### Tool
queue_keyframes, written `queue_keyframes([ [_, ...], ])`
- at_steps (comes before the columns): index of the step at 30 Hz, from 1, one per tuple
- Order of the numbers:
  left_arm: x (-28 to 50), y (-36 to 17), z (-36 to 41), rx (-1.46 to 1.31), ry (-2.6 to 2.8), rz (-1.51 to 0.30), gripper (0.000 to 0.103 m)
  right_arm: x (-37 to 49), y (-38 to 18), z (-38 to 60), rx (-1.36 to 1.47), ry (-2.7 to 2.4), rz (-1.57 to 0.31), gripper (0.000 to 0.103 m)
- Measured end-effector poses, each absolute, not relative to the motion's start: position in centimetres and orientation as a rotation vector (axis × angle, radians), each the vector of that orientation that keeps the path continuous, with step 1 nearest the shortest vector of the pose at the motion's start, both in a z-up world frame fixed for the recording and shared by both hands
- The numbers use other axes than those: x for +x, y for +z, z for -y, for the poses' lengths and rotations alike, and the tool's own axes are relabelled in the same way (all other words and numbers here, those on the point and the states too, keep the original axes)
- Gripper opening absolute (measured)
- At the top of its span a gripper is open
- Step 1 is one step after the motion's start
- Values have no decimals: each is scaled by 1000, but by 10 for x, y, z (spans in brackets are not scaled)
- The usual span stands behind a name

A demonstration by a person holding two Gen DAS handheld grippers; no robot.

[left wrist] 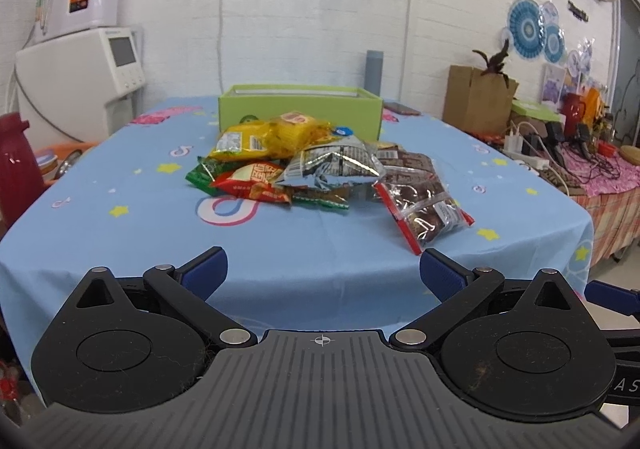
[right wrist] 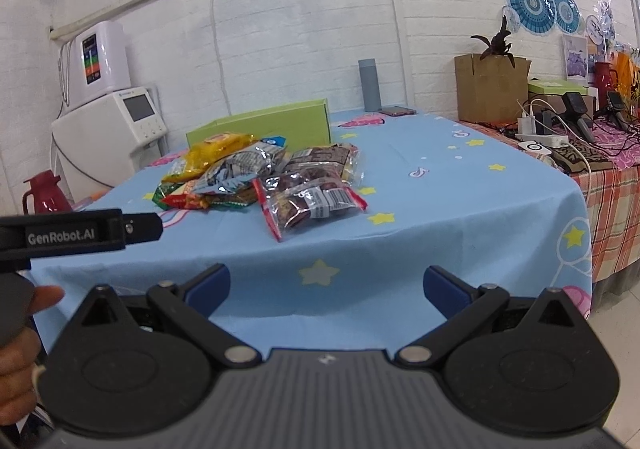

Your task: Organize snacks

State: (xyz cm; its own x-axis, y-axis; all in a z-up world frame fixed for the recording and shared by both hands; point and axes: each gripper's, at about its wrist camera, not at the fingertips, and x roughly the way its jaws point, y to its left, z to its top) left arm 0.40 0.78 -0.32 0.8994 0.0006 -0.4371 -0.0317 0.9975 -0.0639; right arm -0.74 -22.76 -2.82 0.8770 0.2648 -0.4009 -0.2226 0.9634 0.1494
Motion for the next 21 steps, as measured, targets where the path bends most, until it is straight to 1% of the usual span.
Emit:
queue_keyframes([
  [21, 8, -9, -11, -82, 16, -480, 95, -5, -32, 221, 72, 269, -450, 103],
])
